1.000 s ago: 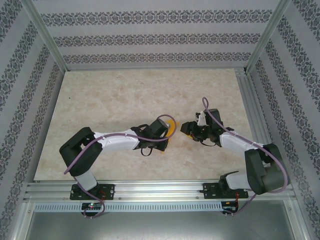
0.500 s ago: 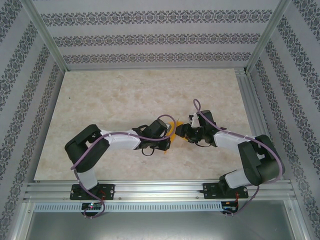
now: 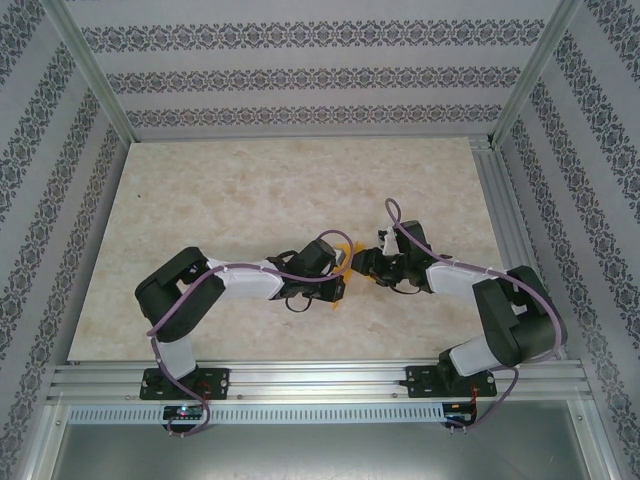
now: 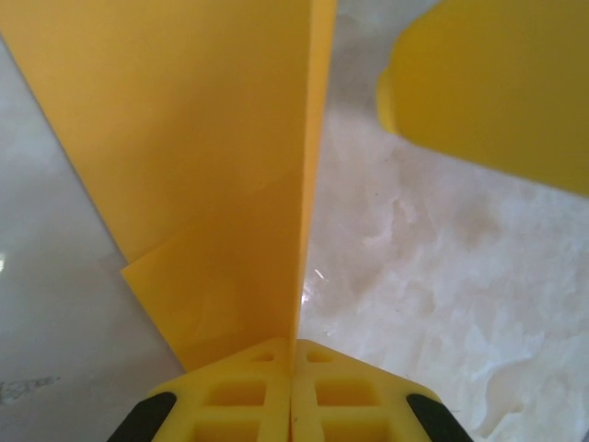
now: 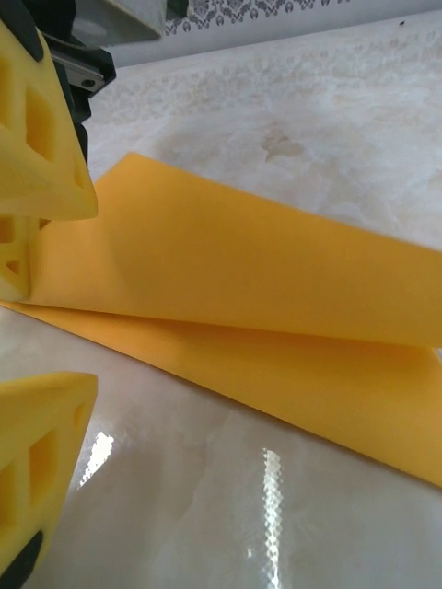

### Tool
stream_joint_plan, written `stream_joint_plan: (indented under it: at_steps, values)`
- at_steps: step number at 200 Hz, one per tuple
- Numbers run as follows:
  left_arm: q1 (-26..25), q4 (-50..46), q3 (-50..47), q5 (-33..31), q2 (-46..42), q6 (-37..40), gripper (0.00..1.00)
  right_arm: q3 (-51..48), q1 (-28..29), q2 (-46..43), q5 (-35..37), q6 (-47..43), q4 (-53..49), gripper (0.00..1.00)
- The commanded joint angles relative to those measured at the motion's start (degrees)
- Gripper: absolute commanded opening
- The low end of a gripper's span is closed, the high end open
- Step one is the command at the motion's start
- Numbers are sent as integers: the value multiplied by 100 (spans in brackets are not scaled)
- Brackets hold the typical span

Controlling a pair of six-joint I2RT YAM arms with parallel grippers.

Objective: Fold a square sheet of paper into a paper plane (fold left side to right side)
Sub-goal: Fold the wing for the fifth time at the center of the table.

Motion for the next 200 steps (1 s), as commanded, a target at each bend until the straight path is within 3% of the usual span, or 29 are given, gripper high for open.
stream_joint_plan:
  at_steps: [1,50,200]
  values:
    - [125,338,-57,241,82,-125,9,7,-8,134,128,-46,241,45]
    - [212,448,-60,406,145,-188,9,94,54,376,40,27,464,41]
    - [318,836,-96,698,394,-438,8,353,167,854,49,119,481,42]
